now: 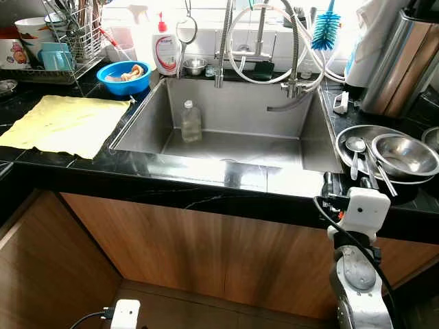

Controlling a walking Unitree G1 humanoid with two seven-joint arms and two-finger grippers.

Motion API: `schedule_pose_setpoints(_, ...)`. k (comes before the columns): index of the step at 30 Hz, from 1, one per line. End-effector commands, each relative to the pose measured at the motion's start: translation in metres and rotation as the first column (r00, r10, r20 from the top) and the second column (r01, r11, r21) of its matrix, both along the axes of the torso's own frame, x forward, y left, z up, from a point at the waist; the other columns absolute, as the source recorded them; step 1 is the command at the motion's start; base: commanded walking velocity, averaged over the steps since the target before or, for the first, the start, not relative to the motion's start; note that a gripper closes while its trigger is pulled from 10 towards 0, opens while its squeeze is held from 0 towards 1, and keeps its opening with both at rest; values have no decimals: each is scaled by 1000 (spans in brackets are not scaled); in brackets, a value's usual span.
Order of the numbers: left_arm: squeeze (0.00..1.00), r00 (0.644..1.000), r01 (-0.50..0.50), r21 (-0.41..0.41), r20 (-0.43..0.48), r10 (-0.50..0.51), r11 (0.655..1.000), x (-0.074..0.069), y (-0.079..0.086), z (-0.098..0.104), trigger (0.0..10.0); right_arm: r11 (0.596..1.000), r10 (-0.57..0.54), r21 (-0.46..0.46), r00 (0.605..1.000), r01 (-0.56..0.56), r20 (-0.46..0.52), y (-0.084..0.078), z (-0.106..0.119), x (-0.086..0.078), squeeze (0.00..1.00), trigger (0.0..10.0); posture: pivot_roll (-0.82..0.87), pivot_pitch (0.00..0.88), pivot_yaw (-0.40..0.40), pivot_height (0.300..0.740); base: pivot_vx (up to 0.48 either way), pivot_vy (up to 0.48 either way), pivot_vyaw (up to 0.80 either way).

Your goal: Kitchen organization

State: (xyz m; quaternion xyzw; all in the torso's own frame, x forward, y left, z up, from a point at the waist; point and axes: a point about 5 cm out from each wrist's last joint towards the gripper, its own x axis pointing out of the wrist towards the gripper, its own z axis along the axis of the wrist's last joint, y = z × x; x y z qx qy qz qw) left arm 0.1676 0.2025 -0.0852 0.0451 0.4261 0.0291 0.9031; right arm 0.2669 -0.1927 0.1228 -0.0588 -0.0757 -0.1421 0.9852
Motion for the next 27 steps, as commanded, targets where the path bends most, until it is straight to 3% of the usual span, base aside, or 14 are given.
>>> schedule_pose_setpoints(1, 0, 1000, -2, 7, -1, 2, 1000, -1, 0, 0, 10000, 1000, -11, 3, 1000, 11, 3, 0, 1, 2, 0, 10000, -128, 0, 22, 740, 0, 0, 0)
schedule_pose_setpoints(5, 0, 996, -46, 23, 81, 44, 999, 6, 8, 7, 10000, 1000, -28, 8, 1000, 28, 2, 0, -1, 3, 0, 10000, -128, 0, 27, 740, 0, 0, 0)
schedule_pose_setpoints(10, 0, 983, -131, 29, 136, 126, 991, 1, 19, 9, 10000, 999, -33, 11, 999, 33, 0, 1, -2, 3, 0, 10000, -123, 0, 31, 740, 0, 0, 0)
schedule_pose_setpoints(13, 0, 937, -202, -7, 289, 195, 979, 1, 27, 20, 10000, 999, -36, 12, 999, 36, -2, -1, -3, 2, 0, 10000, -118, 0, 30, 740, 0, 0, 0)
schedule_pose_setpoints(15, 0, 917, -208, -8, 345, 198, 978, 2, 29, 26, 10000, 999, -37, 12, 999, 37, -3, -1, -3, 3, 0, 10000, -118, 0, 30, 740, 0, 0, 0)
schedule_pose_setpoints(16, 0, 881, -225, 7, 429, 201, 974, 2, 33, 36, 10000, 999, -35, 11, 999, 36, -7, -1, -4, 3, 0, 10000, -87, 0, 19, 740, 0, 0, 0)
schedule_pose_setpoints(19, 0, 830, -256, 6, 514, 217, 967, 3, 37, 49, 10000, 999, -32, 12, 999, 32, -11, -1, -5, 3, 0, 10000, -83, 0, 17, 740, 0, 0, 0)
schedule_pose_setpoints(21, 0, 756, -318, -15, 599, 264, 948, 5, 43, 67, 10000, 1000, -26, 14, 1000, 26, -13, 1, -5, 4, 0, 10000, -61, 0, 5, 740, 0, 0, 0)
schedule_pose_setpoints(22, 0, 756, -318, -15, 599, 264, 948, 5, 43, 67, 10000, 1000, -26, 14, 1000, 26, -13, 1, -5, 4, 0, 10000, -61, 0, 5, 740, 0, 0, 0)
schedule_pose_setpoints(23, 0, 654, -383, -53, 689, 311, 922, 8, 51, 91, 10000, 1000, -19, 15, 1000, 19, -14, 2, -4, 4, 0, 10000, -55, 0, 1, 740, 0, 0, 0)
schedule_pose_setpoints(24, 0, 654, -383, -53, 689, 311, 922, 8, 51, 91, 10000, 1000, -19, 15, 1000, 19, -14, 2, -4, 4, 0, 10000, -55, 0, 1, 740, 0, 0, 0)
schedule_pose_setpoints(25, 0, 586, -402, -55, 751, 303, 914, 12, 54, 112, 10000, 1000, -16, 15, 1000, 16, -16, 2, -5, 5, 0, 10000, -43, 0, -5, 740, 0, 0, 0)
schedule_pose_setpoints(26, 0, 572, -403, -51, 765, 295, 914, 13, 55, 117, 10000, 1000, -16, 16, 1000, 16, -16, 2, -5, 4, 0, 10000, -43, 0, -5, 740, 0, 0, 0)
schedule_pose_setpoints(27, 0, 533, -398, -38, 804, 265, 916, 19, 56, 132, 10000, 1000, -13, 15, 1000, 14, -19, 2, -5, 5, 0, 10000, -35, 0, -11, 740, 0, 0, 0)
